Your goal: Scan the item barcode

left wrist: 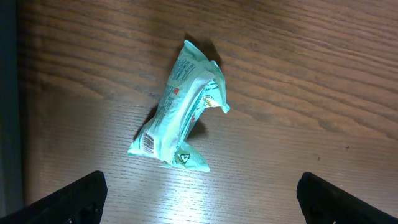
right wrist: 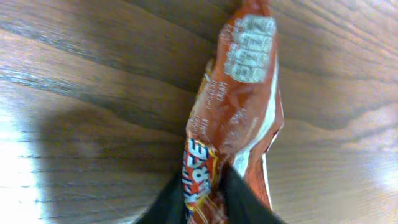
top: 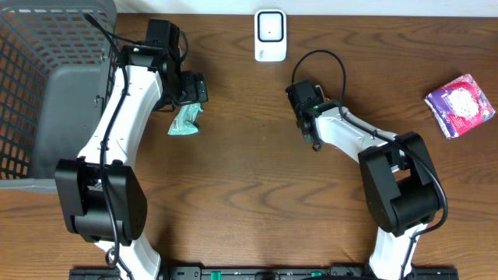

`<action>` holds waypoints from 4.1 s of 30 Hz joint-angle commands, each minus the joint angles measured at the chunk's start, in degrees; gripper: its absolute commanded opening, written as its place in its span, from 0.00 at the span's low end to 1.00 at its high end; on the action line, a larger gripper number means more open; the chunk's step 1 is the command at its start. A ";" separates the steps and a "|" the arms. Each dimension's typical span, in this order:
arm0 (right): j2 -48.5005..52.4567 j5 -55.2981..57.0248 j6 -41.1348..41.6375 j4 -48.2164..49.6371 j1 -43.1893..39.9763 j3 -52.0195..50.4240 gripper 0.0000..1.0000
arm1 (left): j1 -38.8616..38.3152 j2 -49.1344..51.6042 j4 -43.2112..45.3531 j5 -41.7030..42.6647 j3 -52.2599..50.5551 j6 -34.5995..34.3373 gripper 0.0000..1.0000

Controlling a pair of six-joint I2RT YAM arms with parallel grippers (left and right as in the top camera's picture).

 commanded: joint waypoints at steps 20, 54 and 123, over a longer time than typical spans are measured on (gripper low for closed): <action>5.86 -76.39 3.39 -14.23 -9.07 21.29 0.01 | 0.20 0.42 -0.28 -0.55 -0.22 0.35 0.98; 6.01 -83.36 18.34 0.66 -13.18 6.51 0.02 | 0.20 0.42 -0.28 -0.55 -0.22 0.35 0.98; 6.43 -24.24 12.46 -9.42 1.90 40.09 0.01 | 0.20 0.42 -0.28 -0.55 -0.22 0.35 0.98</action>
